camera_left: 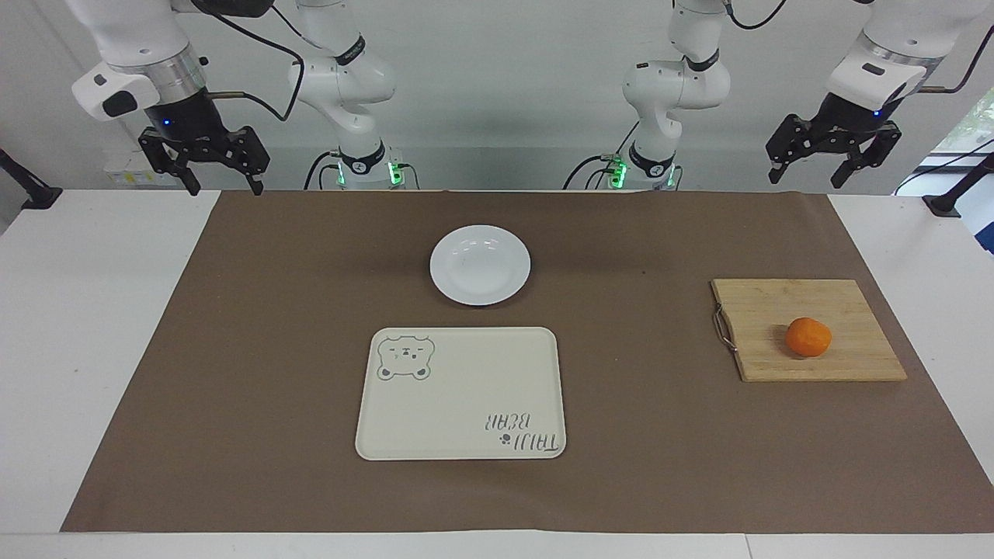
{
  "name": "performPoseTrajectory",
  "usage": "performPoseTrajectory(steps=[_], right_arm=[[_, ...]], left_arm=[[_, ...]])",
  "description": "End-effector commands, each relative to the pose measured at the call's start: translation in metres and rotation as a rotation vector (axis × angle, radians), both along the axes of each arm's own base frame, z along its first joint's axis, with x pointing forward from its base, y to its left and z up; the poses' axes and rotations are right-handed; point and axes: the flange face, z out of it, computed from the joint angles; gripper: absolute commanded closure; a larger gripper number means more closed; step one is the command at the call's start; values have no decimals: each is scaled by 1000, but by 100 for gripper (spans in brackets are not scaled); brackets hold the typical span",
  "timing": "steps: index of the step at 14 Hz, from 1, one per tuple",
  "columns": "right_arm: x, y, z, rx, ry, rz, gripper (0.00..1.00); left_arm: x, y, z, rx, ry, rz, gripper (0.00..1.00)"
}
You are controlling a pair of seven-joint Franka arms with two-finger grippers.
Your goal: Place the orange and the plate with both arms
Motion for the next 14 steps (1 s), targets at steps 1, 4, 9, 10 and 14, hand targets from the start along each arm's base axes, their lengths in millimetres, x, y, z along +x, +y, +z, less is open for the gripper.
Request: performPoseTrajectory(steps=[1, 4, 9, 10, 14], right_arm=[[-2, -2, 0, 4, -4, 4, 0], [-1, -2, -1, 3, -2, 4, 0], [-2, -2, 0, 4, -4, 4, 0], [-1, -2, -1, 3, -2, 4, 0], [-1, -2, -1, 3, -2, 4, 0]], left_arm=[[30, 23, -29, -7, -27, -52, 0], [54, 45, -68, 1, -42, -98, 0], [87, 101, -172, -23, -66, -178, 0], [91, 110, -194, -16, -76, -201, 0], [84, 117, -278, -22, -80, -204, 0]])
